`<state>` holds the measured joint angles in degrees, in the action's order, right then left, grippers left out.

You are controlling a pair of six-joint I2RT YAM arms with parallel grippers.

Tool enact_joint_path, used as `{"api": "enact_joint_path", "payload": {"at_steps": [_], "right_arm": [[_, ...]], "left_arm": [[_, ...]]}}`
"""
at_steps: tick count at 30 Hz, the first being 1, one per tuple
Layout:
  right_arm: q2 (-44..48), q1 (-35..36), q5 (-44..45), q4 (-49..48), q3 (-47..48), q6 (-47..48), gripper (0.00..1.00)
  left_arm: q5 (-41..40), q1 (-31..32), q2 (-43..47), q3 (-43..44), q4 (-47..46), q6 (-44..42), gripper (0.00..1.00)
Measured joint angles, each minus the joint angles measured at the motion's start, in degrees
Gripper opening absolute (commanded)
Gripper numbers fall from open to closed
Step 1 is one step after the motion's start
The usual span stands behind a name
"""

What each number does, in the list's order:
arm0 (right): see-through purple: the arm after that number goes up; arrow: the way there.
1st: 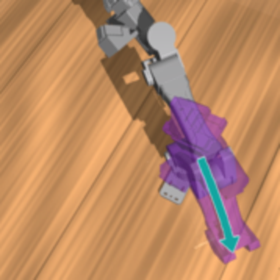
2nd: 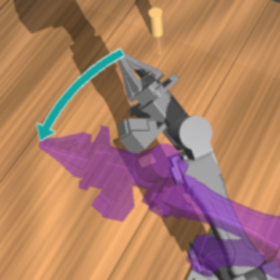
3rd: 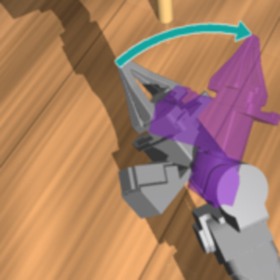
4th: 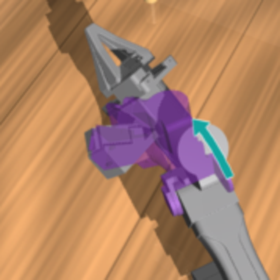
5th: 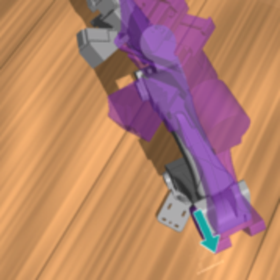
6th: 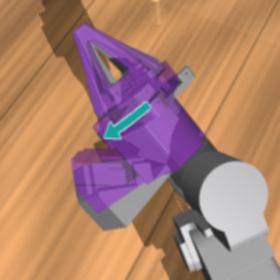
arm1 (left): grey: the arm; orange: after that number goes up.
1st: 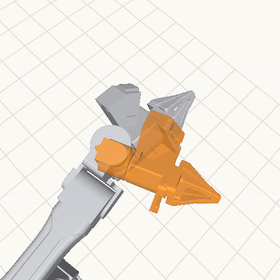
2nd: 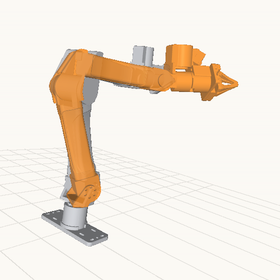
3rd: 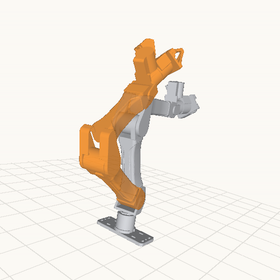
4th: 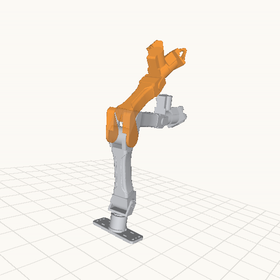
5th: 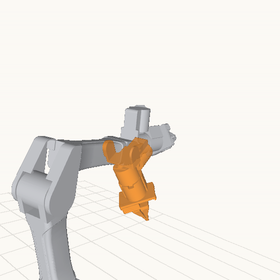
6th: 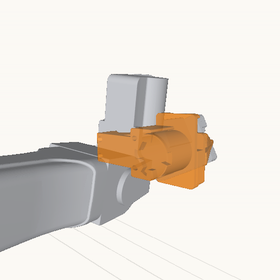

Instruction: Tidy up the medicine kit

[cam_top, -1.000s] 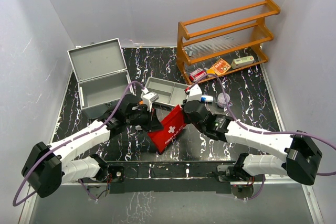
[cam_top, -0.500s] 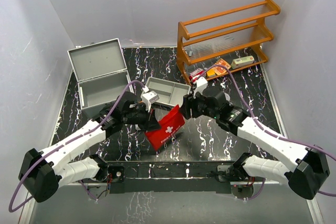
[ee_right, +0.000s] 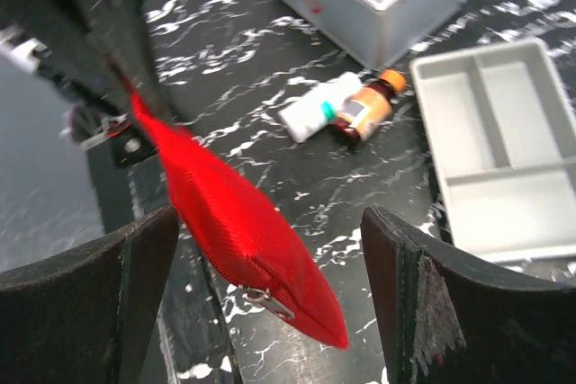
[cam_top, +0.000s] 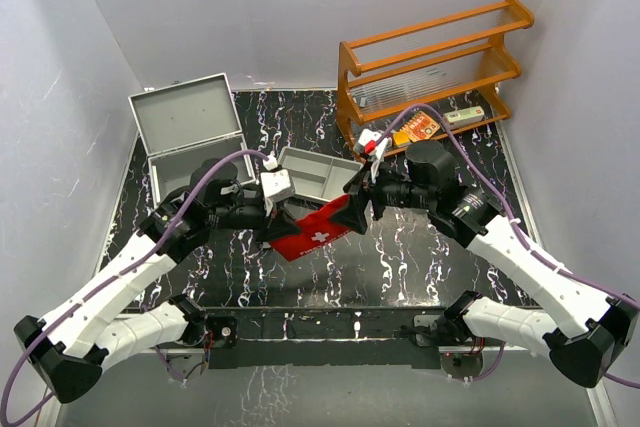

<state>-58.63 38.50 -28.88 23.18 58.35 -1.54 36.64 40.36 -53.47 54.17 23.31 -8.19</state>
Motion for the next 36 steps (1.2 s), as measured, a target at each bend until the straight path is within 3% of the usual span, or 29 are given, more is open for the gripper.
{"api": "enact_joint_path", "payload": {"at_steps": [4,11,12,15,17,20,29,36], "right_arm": [[0.2,0.0,-8.7,2.3,0.9,3.5,0.67],[0.2,0.0,-16.4,6.9,0.9,6.0,0.32],[0.2,0.0,-17.1,7.0,0.9,5.9,0.27],[0.2,0.0,-18.2,7.1,0.9,5.3,0.17],[0.2,0.0,-18.4,7.1,0.9,4.7,0.15],[0.2,0.0,-18.5,7.0,0.9,3.3,0.13],[2.9,0.0,-14.2,1.4,0.9,-5.1,0.13],[4.9,0.0,-10.8,-5.2,1.8,-11.6,0.12]], "left_arm": [[2.4,0.0,0.1,3.6,1.9,-3.6,0.00],[6.4,0.0,0.1,5.8,4.2,-7.1,0.00],[6.7,0.0,0.2,5.8,4.3,-7.3,0.03],[7.0,0.0,0.2,5.8,4.4,-7.0,0.34],[6.1,0.0,0.5,5.8,3.4,-4.9,0.58],[2.5,0.0,1.5,5.6,0.6,0.3,0.67],[-11.6,0.0,6.4,-0.8,-10.8,21.5,0.74],[-11.3,-0.1,7.2,-1.6,-17.3,31.1,0.68]]}}
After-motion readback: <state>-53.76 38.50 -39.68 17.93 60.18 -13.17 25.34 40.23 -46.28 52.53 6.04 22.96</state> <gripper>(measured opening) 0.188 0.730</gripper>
